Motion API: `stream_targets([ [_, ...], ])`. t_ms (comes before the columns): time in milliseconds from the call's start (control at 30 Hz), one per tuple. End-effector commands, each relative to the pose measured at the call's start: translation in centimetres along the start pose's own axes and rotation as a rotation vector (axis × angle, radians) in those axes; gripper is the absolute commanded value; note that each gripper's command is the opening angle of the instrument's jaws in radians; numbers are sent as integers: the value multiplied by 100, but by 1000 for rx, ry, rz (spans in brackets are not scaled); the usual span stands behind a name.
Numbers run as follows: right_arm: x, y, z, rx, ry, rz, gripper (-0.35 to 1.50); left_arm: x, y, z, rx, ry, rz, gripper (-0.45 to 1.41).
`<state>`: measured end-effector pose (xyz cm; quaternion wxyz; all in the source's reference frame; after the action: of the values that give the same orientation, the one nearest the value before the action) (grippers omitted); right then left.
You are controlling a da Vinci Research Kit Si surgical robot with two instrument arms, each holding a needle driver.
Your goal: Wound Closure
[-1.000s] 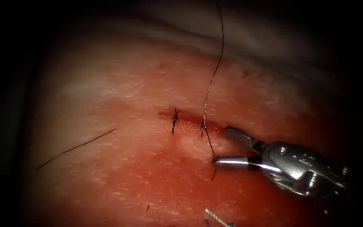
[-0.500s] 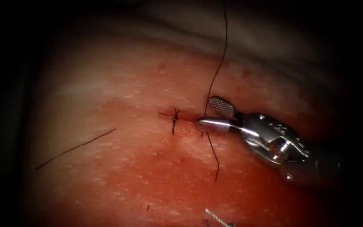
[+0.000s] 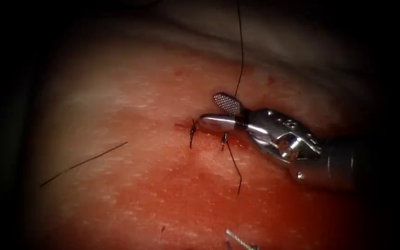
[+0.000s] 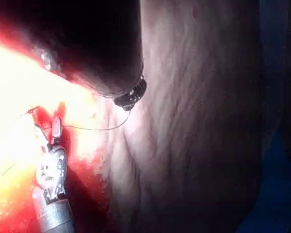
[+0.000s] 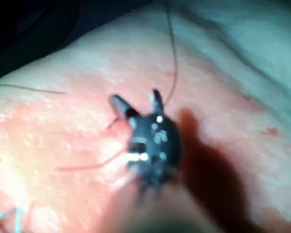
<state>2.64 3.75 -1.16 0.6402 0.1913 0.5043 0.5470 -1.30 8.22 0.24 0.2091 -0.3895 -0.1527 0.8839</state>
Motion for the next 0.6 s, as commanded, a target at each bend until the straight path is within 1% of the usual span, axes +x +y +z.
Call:
stream_targets([
  [33,-1,-10,-7,18,-5,4,123,-2,-2,6,1,-2,2,-35],
  [167,6,-11,-19,10,-4,10,121,-3,3,0,1,-4,3,-35],
  [267,6,-6,-20,8,-2,7,121,-4,7,-4,-1,-4,3,-35],
  [467,-3,10,-8,-3,3,-6,121,0,19,-14,-5,-5,17,-35],
  [600,-5,13,-1,-7,8,-9,121,5,27,-16,-4,-6,26,-35],
])
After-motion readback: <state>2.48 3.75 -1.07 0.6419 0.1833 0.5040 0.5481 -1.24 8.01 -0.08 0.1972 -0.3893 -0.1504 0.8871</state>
